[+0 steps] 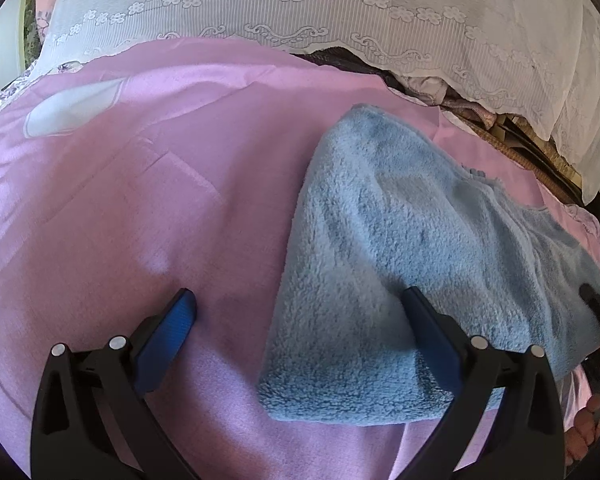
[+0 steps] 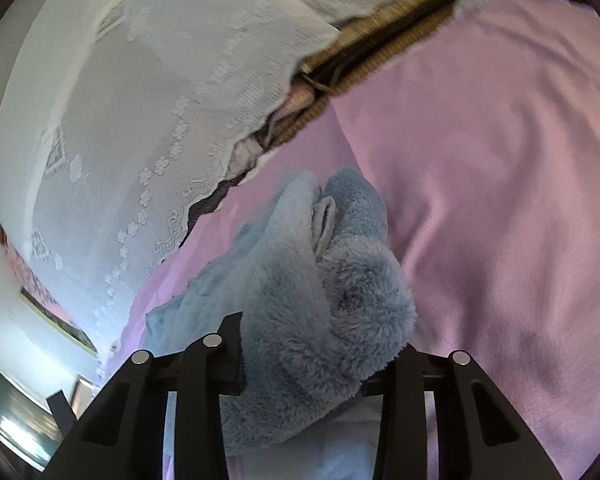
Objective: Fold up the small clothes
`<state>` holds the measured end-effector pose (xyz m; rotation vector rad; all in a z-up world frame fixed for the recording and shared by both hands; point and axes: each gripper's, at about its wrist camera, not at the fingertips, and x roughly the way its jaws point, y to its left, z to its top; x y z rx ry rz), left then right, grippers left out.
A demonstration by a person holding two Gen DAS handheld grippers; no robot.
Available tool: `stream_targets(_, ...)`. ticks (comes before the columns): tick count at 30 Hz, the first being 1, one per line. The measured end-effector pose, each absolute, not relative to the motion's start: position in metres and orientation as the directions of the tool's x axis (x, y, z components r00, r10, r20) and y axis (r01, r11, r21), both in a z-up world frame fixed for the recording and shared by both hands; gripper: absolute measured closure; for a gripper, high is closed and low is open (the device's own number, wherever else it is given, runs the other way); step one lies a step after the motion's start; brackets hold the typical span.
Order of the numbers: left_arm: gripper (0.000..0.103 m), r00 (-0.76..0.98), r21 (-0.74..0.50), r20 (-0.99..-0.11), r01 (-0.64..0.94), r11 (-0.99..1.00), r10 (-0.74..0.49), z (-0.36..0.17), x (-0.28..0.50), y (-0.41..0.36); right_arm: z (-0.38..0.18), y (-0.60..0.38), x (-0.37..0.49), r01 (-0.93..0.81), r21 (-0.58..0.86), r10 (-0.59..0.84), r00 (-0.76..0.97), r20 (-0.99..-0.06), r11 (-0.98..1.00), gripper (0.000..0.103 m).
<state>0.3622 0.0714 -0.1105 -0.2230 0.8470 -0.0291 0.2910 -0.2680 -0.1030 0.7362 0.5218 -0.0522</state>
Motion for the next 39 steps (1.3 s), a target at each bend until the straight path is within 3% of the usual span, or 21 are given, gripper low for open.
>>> stream_targets(6,0.004,0.657,-0.192,-0.746,-0.053,0.980,-0.110,-0.103,0.364,0.073,-0.077,-0.251,0.291,0.217,0.593,0.097,0.887,-0.452,0.775,0.066)
stream_targets(11,0.004,0.676,-0.108,-0.736,-0.047,0.993,-0.048,-0.081,0.364,0.075,-0.052,-0.230,0.299,0.239,0.579,0.063,0.890,-0.452,0.779,0.067)
stream_targets(18,0.004,0.654,-0.212,-0.746,-0.051,0.976,-0.128,-0.073,0.366,0.096,-0.021,-0.179,0.319,0.197,0.570,0.086,0.898,-0.431,0.798,0.069)
stream_targets(26,0.004,0.655,-0.227,-0.740,-0.024,0.974,-0.156,-0.070,0.364,0.089,-0.015,-0.136,0.314,0.089,0.407,0.101,0.901,-0.422,0.909,0.069)
stream_targets(39,0.004,0.690,-0.134,-0.713,0.037,0.990,-0.122,-0.061,0.352,0.065,-0.010,-0.129,0.308,0.026,0.417,0.163,0.897,-0.411,0.908,0.069)
